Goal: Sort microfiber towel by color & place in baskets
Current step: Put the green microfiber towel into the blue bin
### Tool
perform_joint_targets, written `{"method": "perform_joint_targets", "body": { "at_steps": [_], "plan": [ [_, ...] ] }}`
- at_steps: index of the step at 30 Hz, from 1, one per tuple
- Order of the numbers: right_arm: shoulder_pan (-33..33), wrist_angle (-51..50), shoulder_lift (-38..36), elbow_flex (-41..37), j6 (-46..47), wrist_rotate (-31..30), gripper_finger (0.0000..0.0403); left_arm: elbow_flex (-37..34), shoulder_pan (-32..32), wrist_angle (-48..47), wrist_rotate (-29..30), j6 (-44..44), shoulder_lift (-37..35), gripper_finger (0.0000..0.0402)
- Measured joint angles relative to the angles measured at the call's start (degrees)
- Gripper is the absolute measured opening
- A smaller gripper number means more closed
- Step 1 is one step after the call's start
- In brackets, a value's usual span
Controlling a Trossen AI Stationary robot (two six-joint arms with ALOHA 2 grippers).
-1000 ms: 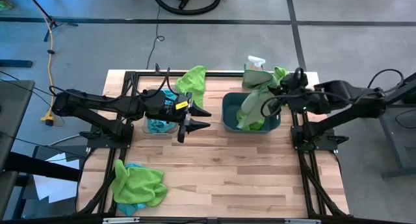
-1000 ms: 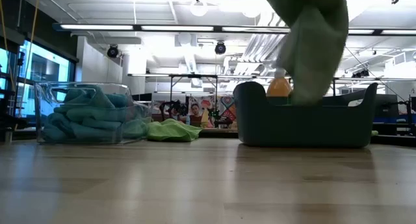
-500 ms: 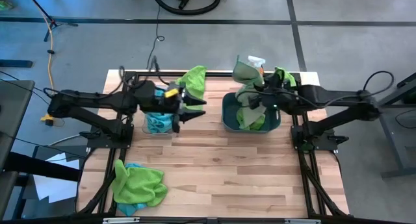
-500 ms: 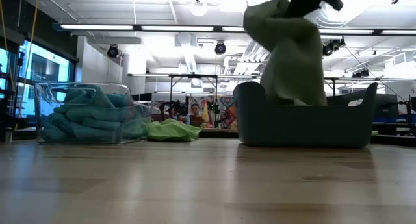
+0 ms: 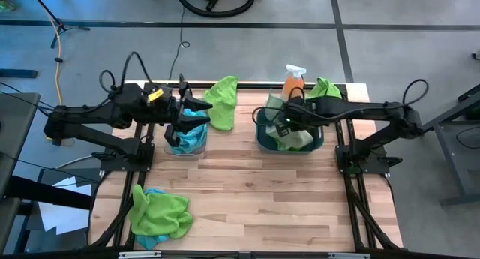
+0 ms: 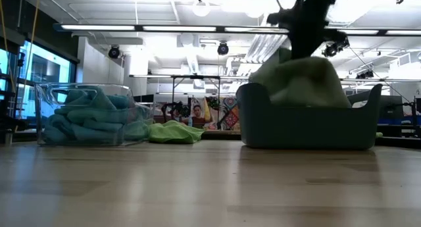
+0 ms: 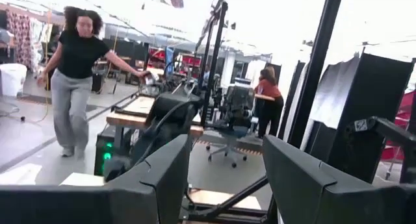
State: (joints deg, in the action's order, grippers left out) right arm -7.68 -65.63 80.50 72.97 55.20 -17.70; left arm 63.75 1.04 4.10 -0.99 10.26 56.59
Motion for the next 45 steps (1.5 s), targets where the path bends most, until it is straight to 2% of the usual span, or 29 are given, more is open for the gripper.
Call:
{"method": "perform_joint_targets", "body": {
  "at_steps": [3, 12, 16, 24, 29, 33, 39, 42, 45],
  "plan": [
    [-1.54, 0.0, 2.8, 0.0, -0.26, 1.72, 0.0, 0.0, 0.0, -0.96, 0.01, 0.02, -0.77, 0.0184],
    [-7.29, -1.79, 10.64, 0.0, -7.5, 17.6, 0.0, 0.0, 0.0, -4.33, 0.0, 0.07, -1.15, 0.0184],
    [-9.43, -1.69, 13.42, 0.0, -10.13, 21.18, 0.0, 0.0, 0.0, -4.72, 0.0, 0.07, -1.15, 0.0184],
    [-11.96, 4.23, 16.97, -0.38, -9.05, 20.7, 0.0, 0.0, 0.0, -5.11, -0.01, 0.07, -1.15, 0.0184],
    [-13.04, 15.46, 17.62, -7.46, -6.56, 23.79, 0.0001, 0.0, 0.0, -6.01, -0.01, 0.07, -1.15, 0.0184],
    [-13.36, 22.32, 17.62, -13.63, -2.39, 21.82, 0.0001, 0.0, 0.0, -6.01, 0.0, 0.09, -1.15, 0.0184],
    [-13.38, 26.24, 17.32, -17.86, 0.28, 21.21, 0.0002, 0.0, 0.02, -6.01, 0.0, 0.13, -1.15, 0.0184],
    [-13.37, 26.05, 17.29, -18.17, -0.04, 20.74, 0.0019, -0.02, 0.01, -6.01, 0.04, 0.13, -1.15, 0.0184],
    [-13.42, 26.06, 17.43, -17.5, -1.44, 20.58, 0.0061, -0.02, 0.01, -6.01, 0.2, 0.14, -1.15, 0.0184]
  ]
}}
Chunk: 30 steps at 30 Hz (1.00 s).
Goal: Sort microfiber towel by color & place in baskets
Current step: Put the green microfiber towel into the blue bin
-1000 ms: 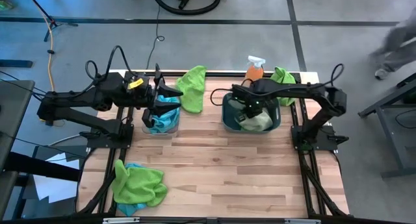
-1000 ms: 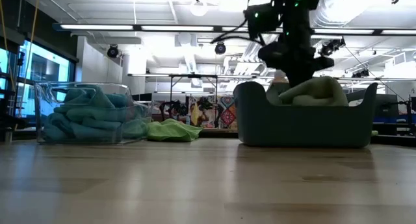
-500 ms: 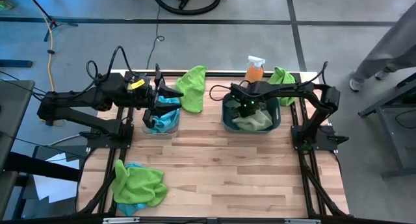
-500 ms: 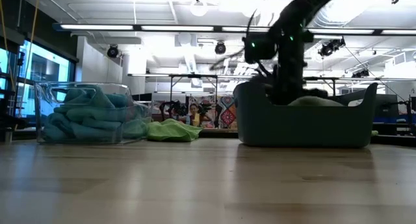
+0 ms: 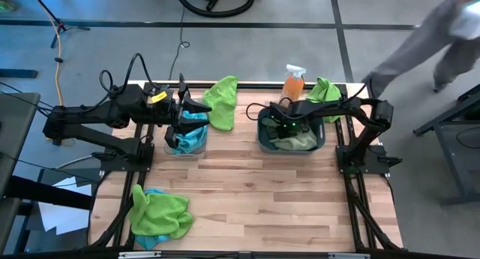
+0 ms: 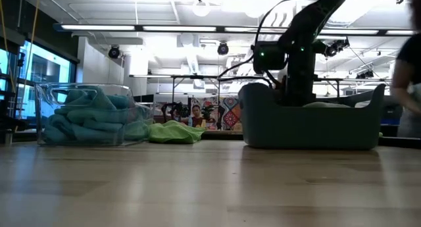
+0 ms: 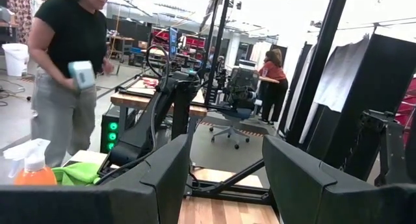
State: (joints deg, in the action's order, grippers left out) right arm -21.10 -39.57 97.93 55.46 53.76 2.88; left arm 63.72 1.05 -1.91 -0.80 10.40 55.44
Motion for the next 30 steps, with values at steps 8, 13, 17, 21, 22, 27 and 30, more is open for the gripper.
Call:
{"method": "perform_joint_targets", "body": {
  "at_steps": [8, 13, 17, 21, 22, 27, 30],
  "plan": [
    [-0.04, -6.12, 0.28, 6.03, -8.65, -0.24, 0.0211, 0.0, 0.0, 0.0, 0.06, 1.54, 0.0, 0.0184],
    [-0.04, -11.23, 0.28, 10.68, -12.94, -0.22, 0.0267, 0.0, -0.01, 0.0, 0.07, 1.52, 0.0, 0.0184],
    [-0.02, -15.02, 0.28, 14.78, -15.07, -0.06, 0.0278, 0.0, -0.01, 0.0, 0.07, 1.48, 0.0, 0.0184],
    [-0.02, -19.47, 0.26, 19.46, -16.39, -2.05, 0.0279, -0.02, -0.01, -0.02, 0.09, 1.48, 0.0, 0.0184],
    [-0.02, -20.51, 0.26, 20.71, -16.74, -2.91, 0.0279, -0.02, 0.0, -0.02, 0.09, 1.48, 0.0, 0.0184],
    [-0.02, -25.28, 0.24, 26.8, -20.05, -3.83, 0.028, -0.02, 0.01, -0.46, 0.09, 1.47, 0.0, 0.0184],
    [0.33, -28.88, -0.23, 30.54, -22.71, -3.89, 0.028, -0.02, -0.01, -2.1, 0.11, 1.45, -0.01, 0.0184]
  ]
}}
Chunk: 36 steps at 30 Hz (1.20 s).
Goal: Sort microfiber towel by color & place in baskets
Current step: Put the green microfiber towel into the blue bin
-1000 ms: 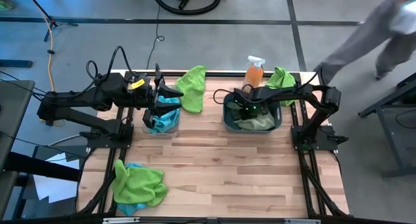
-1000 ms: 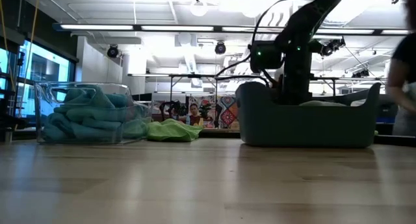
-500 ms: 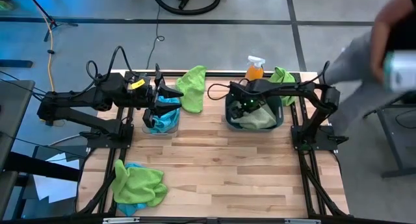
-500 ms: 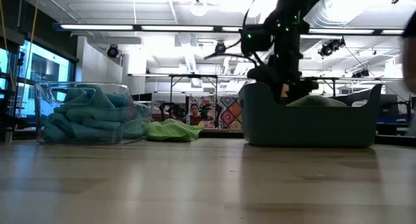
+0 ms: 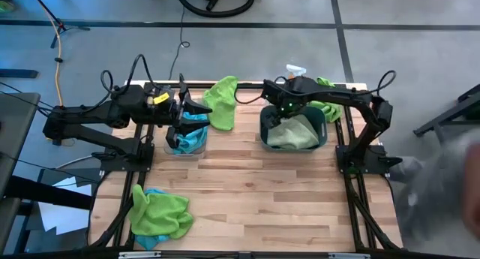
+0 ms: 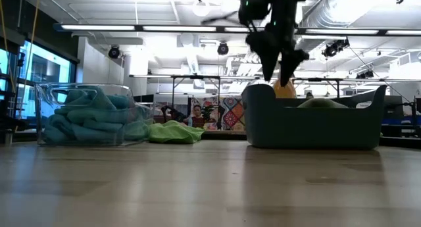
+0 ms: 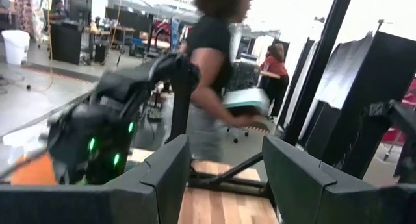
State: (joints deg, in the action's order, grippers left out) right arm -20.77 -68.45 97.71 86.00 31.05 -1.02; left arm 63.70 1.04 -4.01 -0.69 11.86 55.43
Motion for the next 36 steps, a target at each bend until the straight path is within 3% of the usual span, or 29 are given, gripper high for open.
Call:
{"method": "perform_joint_targets", "body": {
  "at_steps": [11, 19, 30, 33, 36],
  "plan": [
    [3.43, -0.34, -13.44, 3.18, -3.89, -5.95, 0.028, -0.02, 0.0, -2.53, 0.43, 3.97, 0.74, 0.0184],
    [4.46, -1.36, -22.95, 3.18, 0.38, -13.73, 0.028, -0.02, -0.75, -3.67, 3.53, -1.3, 1.52, 0.0184],
    [10.01, 1.91, -26.97, 3.14, -0.5, -20.76, 0.028, -0.91, -7.62, -2.74, -1.37, -2.94, 2.09, 0.0184],
    [10.73, 4.82, -27.77, -0.29, -2.95, -24.09, 0.028, -2.82, -10.01, 1.12, -3.75, -0.48, 2.05, 0.0184],
    [9.49, 10.43, -30.9, -8.17, -5.17, -21.79, 0.0279, -4.08, -11.94, 2.72, -4.09, 2.52, 2.09, 0.0184]
  ]
}}
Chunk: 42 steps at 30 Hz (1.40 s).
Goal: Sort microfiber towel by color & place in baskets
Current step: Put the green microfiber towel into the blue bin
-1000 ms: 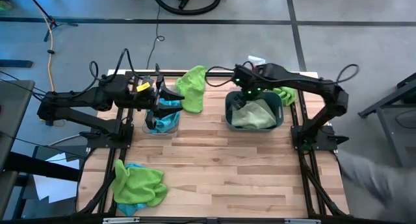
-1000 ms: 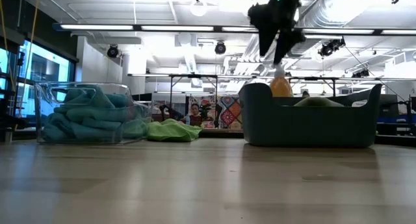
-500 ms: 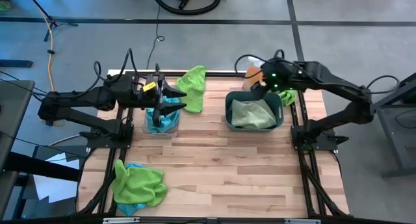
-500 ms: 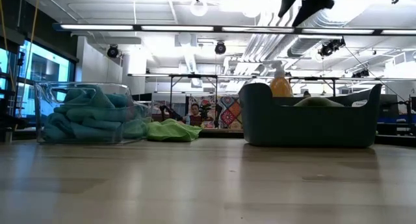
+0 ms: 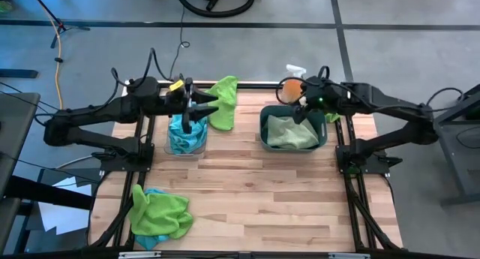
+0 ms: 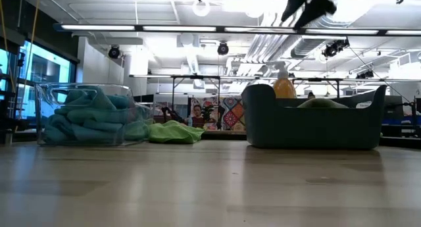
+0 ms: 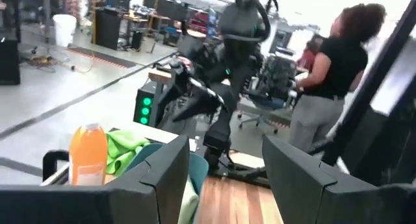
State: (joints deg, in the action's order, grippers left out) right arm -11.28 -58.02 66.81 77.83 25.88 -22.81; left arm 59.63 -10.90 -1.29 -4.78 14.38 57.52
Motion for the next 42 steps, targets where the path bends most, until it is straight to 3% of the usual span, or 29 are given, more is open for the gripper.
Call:
{"method": "perform_joint_targets", "body": {
  "at_steps": [3, 10, 14, 20, 28, 35, 38, 42],
  "plan": [
    [-1.54, 10.26, -5.16, -9.94, -2.19, 7.43, 0.0279, -0.86, -1.19, 3.49, 0.0, 2.86, -0.04, 0.0184],
    [-5.27, 47.99, -13.11, -27.96, -4.32, 30.47, 0.0279, -1.78, -2.33, 6.74, 3.76, 6.01, 0.4, 0.0184],
    [-4.93, 62.36, -13.19, -32.38, -8.27, 33.59, 0.0279, -1.8, -2.22, 4.32, 5.49, 3.28, 1.2, 0.0184],
    [-4.69, 63.31, -13.23, -33.01, -10.87, 33.4, 0.0279, -1.8, -1.67, 2.9, 5.46, 1.76, 3.11, 0.0184],
    [-4.78, 55.66, -13.21, -28.21, -12.67, 19.6, 0.0279, -1.8, -2.03, 2.28, 5.46, 1.31, 5.78, 0.0184],
    [-10.18, 36.03, -11.48, -16.41, -2.93, -9.64, 0.0279, -1.8, -3.84, 2.39, 5.45, -2.49, 5.23, 0.0184],
    [-15.42, 29.77, -9.46, -12.61, -0.88, -13.61, 0.0279, -1.74, -4.59, 2.46, 5.48, -4.51, 4.73, 0.0184],
    [-23.79, 21.2, -5.3, -11.53, 5.72, -13.93, 0.0279, -1.74, -5.24, 2.46, 5.49, -5.52, 3.92, 0.0184]
  ]
}}
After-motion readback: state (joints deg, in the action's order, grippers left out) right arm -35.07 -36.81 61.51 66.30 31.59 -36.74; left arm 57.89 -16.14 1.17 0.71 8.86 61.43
